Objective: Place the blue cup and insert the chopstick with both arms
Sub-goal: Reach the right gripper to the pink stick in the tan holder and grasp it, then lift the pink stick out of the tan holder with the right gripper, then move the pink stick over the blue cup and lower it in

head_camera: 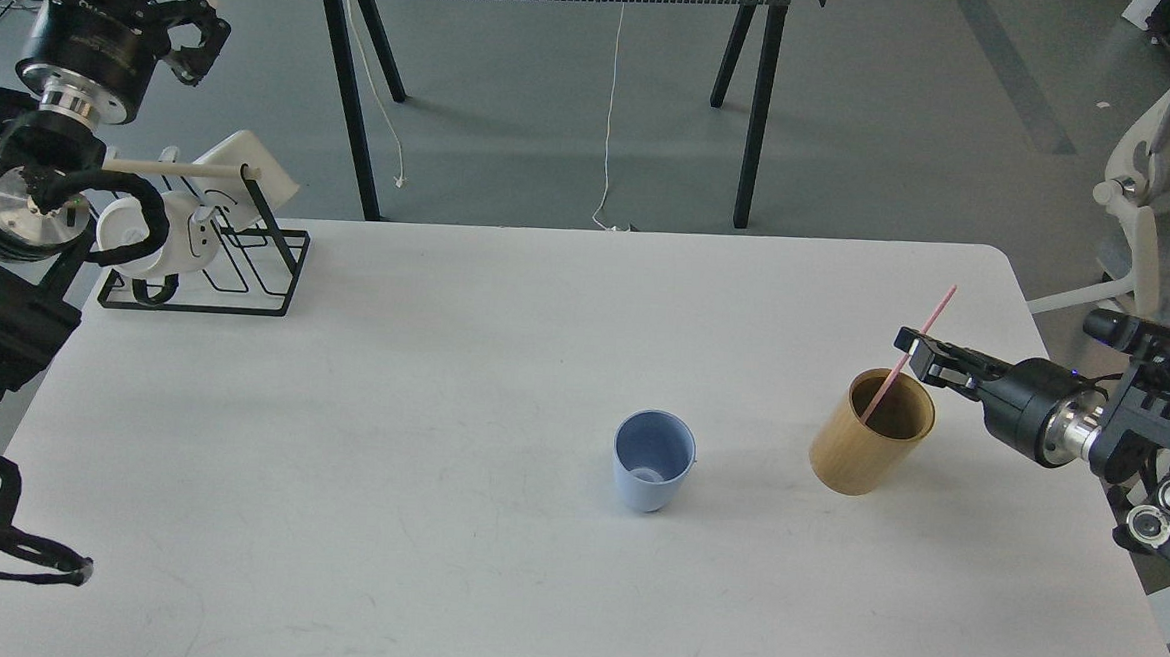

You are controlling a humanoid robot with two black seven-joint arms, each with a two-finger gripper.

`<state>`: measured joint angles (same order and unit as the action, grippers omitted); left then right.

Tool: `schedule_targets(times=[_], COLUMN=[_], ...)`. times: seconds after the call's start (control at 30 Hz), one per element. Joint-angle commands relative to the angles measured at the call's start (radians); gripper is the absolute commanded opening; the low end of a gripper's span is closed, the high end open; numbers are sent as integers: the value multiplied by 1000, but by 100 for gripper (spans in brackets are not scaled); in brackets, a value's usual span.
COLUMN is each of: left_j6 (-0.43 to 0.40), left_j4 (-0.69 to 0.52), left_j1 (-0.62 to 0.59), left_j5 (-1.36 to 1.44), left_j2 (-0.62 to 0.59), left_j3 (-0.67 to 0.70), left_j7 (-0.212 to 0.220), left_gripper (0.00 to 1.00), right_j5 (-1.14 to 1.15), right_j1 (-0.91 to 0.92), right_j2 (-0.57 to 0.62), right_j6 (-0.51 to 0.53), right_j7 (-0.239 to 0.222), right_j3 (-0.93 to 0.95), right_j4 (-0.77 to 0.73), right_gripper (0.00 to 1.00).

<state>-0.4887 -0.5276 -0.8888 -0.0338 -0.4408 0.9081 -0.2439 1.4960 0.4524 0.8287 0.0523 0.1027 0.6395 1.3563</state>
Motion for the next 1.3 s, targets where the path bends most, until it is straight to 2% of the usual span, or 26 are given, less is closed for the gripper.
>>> schedule_targets(times=[0.0, 0.27, 0.43, 0.53, 0.67, 0.8, 0.87, 1.27], left_j6=[0, 0, 0, 0, 0, 0, 0, 0], left_j4=[0, 0, 0, 0, 0, 0, 0, 0], left_j1=[-1, -1, -2, -2, -2, -2, -2, -2], left_j5=[0, 0, 0, -1, -1, 0, 0, 0], left_j2=[-7, -13, -15, -22, -24, -27, -29, -24], left_j3=[0, 2, 2, 2, 2, 2, 2, 2], left_j7=[0, 0, 0, 0, 0, 0, 0, 0], left_gripper=[99, 100, 99, 99, 99, 99, 99, 99], right_j5=[-3, -20, -26, -69, -99, -96, -94, -76], right_j1=[2, 61, 182, 253, 273, 272, 270, 266], right_j2=[55, 187, 188, 172, 58, 7, -8, -105], right_j6=[0, 12, 15, 15, 17, 15, 15, 15], right_j7=[2, 0, 0, -8, -20, -69, -77, -74], right_j3=[22, 94, 140, 135, 102, 3, -38, -201], right_j4=[53, 156, 156, 156, 171, 253, 279, 273], right_gripper=[0, 1, 0, 0, 0, 0, 0, 0])
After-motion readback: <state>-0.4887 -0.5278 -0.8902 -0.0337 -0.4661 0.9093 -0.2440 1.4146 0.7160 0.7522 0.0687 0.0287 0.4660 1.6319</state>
